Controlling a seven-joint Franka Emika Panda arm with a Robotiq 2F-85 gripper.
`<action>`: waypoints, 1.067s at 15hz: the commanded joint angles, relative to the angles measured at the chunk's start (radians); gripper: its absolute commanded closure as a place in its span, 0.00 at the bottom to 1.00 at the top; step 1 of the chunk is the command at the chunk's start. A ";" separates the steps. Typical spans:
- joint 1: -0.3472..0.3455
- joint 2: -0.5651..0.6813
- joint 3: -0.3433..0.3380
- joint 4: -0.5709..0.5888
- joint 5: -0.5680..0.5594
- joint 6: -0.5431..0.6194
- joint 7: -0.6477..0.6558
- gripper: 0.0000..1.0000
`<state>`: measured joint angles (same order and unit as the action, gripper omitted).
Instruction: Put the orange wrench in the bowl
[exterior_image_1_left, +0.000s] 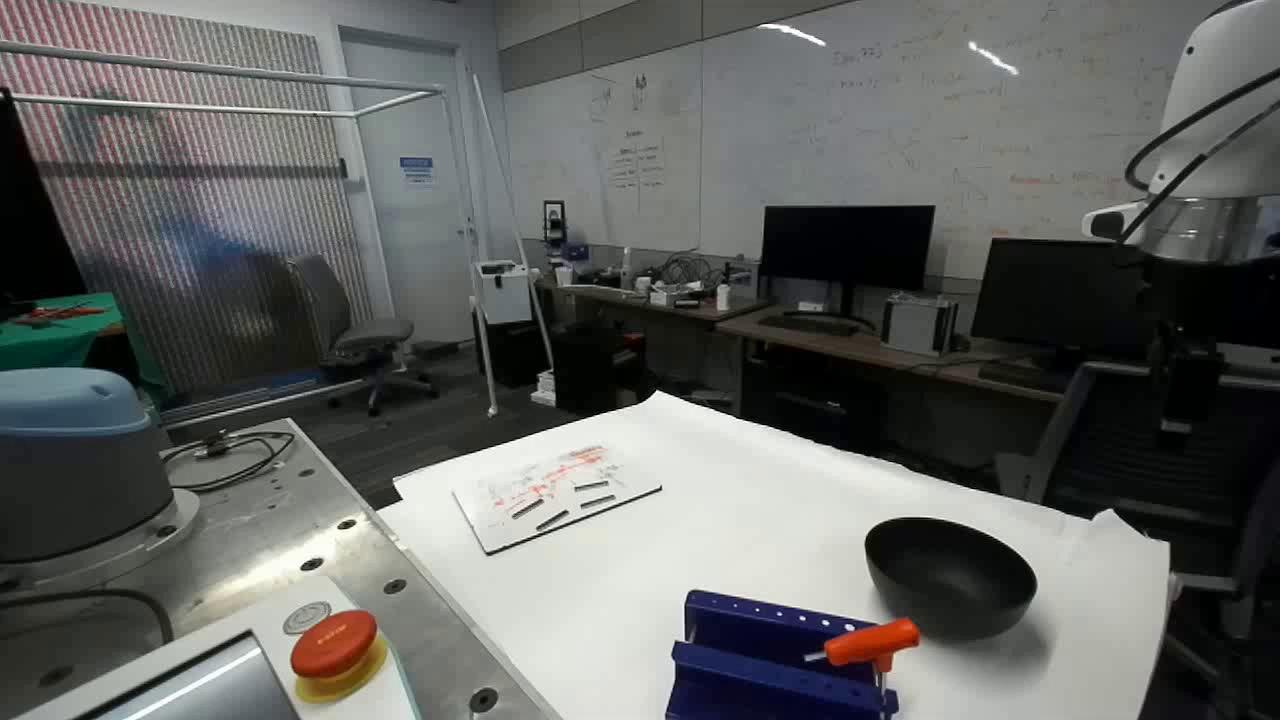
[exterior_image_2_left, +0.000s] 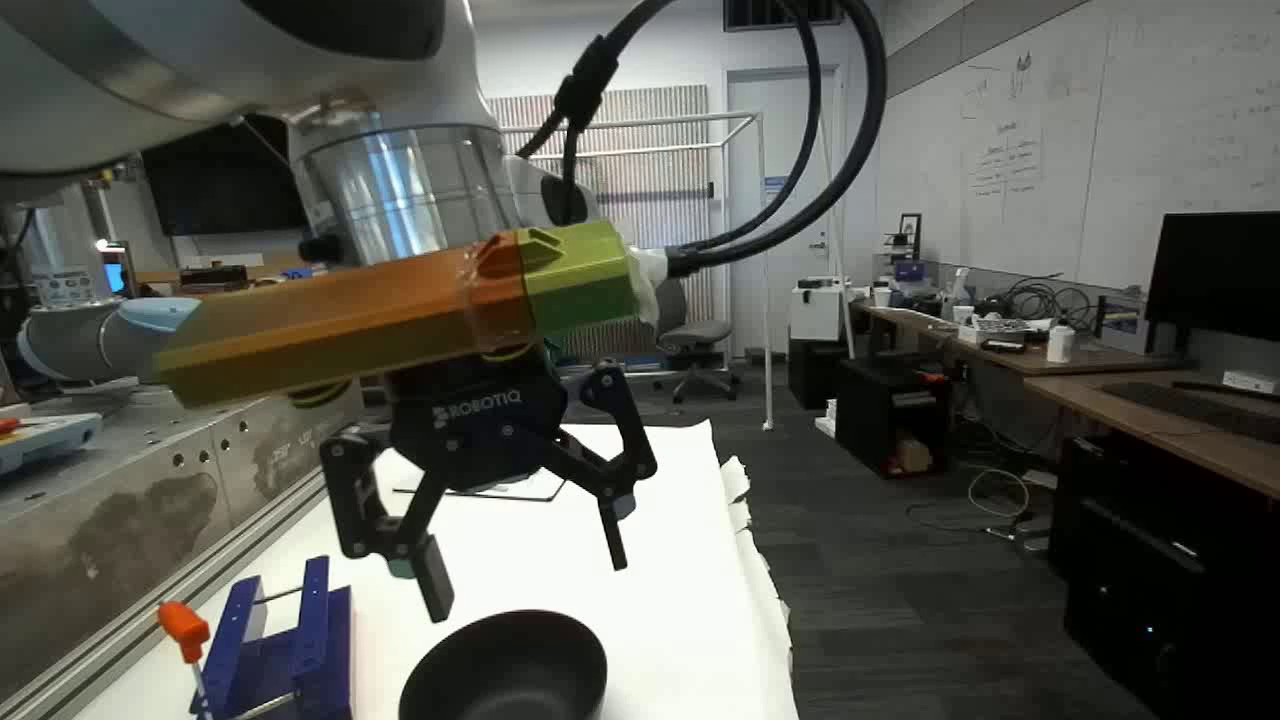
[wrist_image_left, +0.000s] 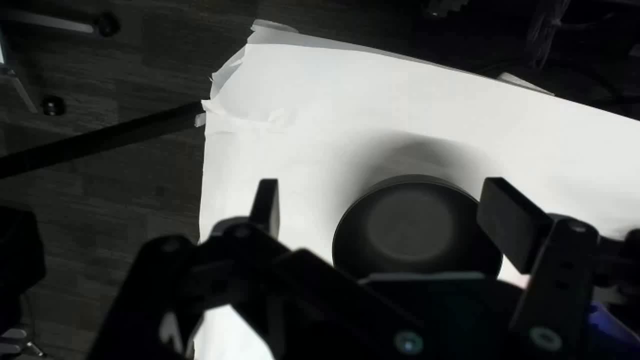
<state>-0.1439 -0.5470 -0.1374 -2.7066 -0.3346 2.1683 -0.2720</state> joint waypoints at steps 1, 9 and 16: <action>0.003 -0.001 -0.002 0.003 -0.001 -0.003 0.001 0.00; 0.000 0.004 0.013 0.004 -0.011 0.007 0.030 0.00; 0.109 0.165 0.122 0.053 0.087 0.086 0.190 0.00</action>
<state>-0.0735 -0.4741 -0.0497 -2.7014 -0.2935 2.2123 -0.1431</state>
